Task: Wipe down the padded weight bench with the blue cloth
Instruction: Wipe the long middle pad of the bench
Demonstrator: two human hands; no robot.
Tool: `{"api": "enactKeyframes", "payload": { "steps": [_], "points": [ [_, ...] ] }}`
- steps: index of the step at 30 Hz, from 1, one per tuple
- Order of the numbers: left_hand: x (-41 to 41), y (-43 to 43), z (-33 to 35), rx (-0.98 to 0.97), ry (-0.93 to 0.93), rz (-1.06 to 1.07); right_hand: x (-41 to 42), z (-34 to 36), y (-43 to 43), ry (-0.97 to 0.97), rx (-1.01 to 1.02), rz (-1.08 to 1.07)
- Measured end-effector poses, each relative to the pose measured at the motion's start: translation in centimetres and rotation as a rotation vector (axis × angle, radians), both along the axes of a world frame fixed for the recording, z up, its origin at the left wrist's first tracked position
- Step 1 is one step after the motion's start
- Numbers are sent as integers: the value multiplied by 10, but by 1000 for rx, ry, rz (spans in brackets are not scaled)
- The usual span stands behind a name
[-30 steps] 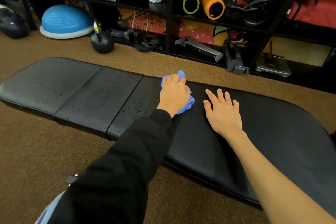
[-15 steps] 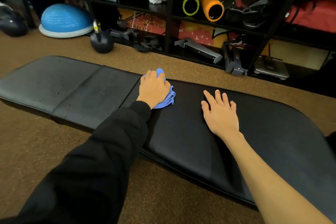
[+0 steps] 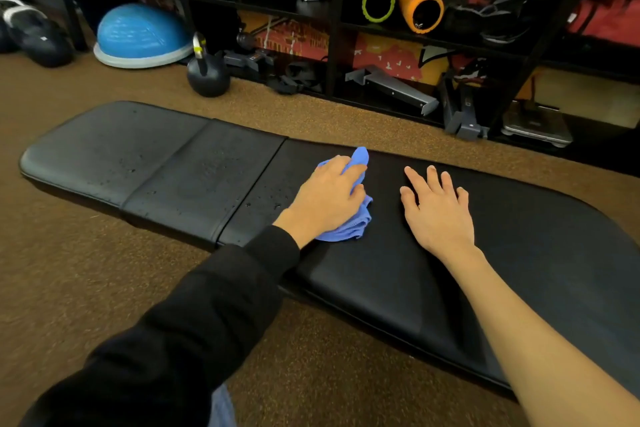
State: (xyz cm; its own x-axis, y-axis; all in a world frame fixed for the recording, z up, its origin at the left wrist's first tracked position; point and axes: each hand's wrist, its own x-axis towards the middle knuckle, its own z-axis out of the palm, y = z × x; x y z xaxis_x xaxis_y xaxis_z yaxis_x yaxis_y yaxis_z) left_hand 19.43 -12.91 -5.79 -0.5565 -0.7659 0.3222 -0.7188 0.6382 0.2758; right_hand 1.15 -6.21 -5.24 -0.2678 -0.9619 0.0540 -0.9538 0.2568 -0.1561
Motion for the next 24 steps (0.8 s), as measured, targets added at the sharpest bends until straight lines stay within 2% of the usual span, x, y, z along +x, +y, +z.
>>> {"api": "enactKeyframes", "payload": {
  "steps": [3,9,15,18,21,24],
  "points": [
    [20,-18,5,11,-71,71,0,0,0,10,-2,5],
    [24,-64,6,68,-85,332,-2,-2,0,7,-5,11],
    [-15,-42,-1,122,-141,518,-1,-3,-1,3,-13,2],
    [-28,-15,-5,91,-134,423,-1,-2,-1,-1,-11,2],
    [-15,18,-3,29,-76,195,-1,-2,0,-2,-16,4],
    [21,32,7,104,13,22,-1,-2,0,4,-13,5]
  ]
}}
